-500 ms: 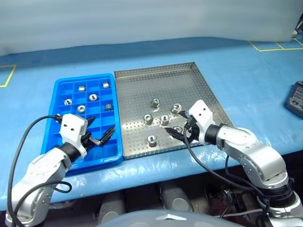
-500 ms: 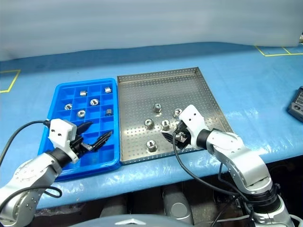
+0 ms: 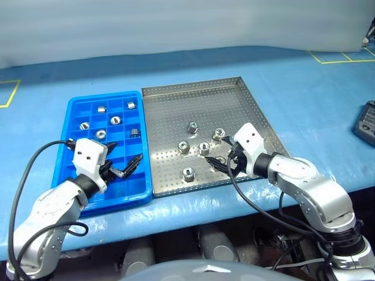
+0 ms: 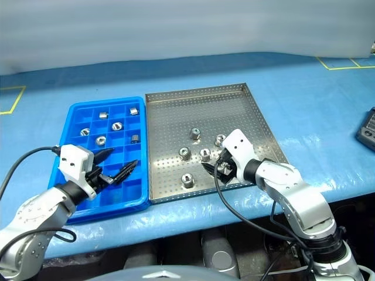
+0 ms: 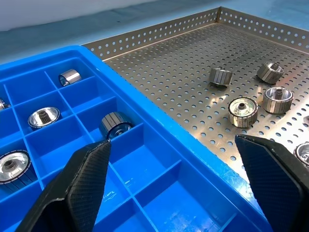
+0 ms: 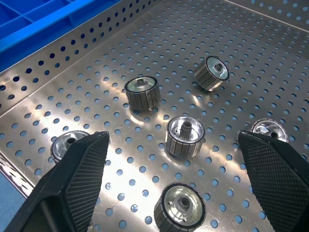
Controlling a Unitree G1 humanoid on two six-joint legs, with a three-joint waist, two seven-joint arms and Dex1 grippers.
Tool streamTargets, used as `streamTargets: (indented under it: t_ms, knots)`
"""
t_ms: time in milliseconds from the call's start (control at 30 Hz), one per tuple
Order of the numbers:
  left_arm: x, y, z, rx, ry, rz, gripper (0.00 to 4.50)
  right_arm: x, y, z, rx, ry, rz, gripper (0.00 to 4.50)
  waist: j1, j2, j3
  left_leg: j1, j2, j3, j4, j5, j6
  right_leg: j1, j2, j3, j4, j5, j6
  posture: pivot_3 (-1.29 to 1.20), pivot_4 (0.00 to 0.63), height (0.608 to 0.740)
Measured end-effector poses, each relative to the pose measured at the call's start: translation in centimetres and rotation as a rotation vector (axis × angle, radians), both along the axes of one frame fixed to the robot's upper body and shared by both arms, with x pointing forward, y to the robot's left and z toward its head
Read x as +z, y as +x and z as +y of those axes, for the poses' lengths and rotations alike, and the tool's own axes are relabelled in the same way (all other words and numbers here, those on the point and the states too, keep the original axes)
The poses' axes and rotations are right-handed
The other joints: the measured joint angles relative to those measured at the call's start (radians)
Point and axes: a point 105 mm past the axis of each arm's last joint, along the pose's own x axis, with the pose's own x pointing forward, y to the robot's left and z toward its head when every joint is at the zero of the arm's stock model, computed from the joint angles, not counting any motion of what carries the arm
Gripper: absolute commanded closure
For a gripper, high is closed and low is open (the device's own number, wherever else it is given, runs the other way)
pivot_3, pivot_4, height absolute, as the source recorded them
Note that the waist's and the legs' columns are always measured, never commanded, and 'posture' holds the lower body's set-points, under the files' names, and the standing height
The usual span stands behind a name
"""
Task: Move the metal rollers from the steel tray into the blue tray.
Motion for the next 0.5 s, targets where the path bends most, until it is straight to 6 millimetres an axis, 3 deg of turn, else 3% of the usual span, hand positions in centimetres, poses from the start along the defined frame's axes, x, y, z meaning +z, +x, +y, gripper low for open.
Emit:
streamTargets:
  t_ms: [500]
  knots:
    - [0.03,0.05,0.02,0.002,0.002,0.001,0.01,-0.3,-0.09,-0.19,-0.007,-0.008,0.007,0.02,0.016,0.0,0.0,0.0,0.0,0.0,0.0,0.0,0.0,0.0,0.0,0.0,0.0,0.0,0.0,-0.12,0.15,0.74]
